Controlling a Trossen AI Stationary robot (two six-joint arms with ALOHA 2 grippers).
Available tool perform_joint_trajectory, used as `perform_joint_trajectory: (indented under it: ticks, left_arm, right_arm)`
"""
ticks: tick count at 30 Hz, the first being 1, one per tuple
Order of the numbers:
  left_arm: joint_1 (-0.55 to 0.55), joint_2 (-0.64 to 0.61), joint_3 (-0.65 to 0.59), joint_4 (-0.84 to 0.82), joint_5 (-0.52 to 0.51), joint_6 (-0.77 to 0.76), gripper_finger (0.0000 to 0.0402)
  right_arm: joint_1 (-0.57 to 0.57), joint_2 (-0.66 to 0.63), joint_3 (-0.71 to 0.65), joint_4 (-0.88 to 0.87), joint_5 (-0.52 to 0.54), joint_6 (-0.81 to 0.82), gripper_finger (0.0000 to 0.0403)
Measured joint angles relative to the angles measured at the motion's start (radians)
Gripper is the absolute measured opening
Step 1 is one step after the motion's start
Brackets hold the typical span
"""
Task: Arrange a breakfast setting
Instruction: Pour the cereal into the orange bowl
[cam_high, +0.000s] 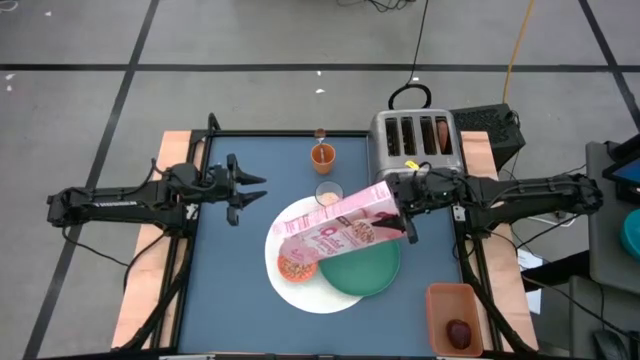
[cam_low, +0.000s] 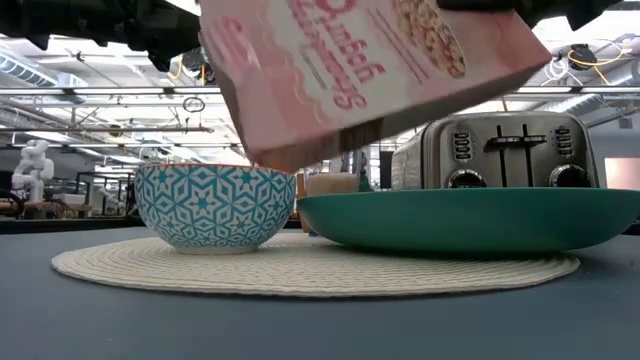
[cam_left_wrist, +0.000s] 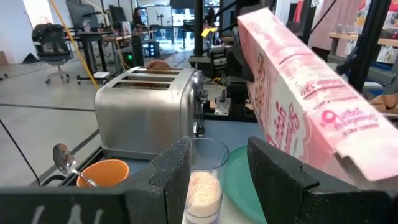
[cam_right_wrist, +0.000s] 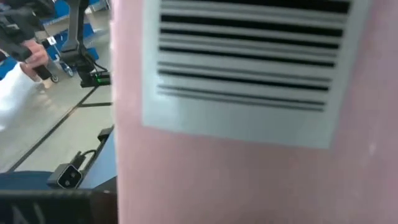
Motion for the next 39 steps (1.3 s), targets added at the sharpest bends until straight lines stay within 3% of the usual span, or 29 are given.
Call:
perform_joint_trajectory:
  ticks: [39]
  left_arm:
    - [0.0,0.0,0.0,-0.009,0.0,-0.014,0.0163]
  right_arm:
    - [0.0,0.003,0.001,0.023,0.0,-0.015,0.0219]
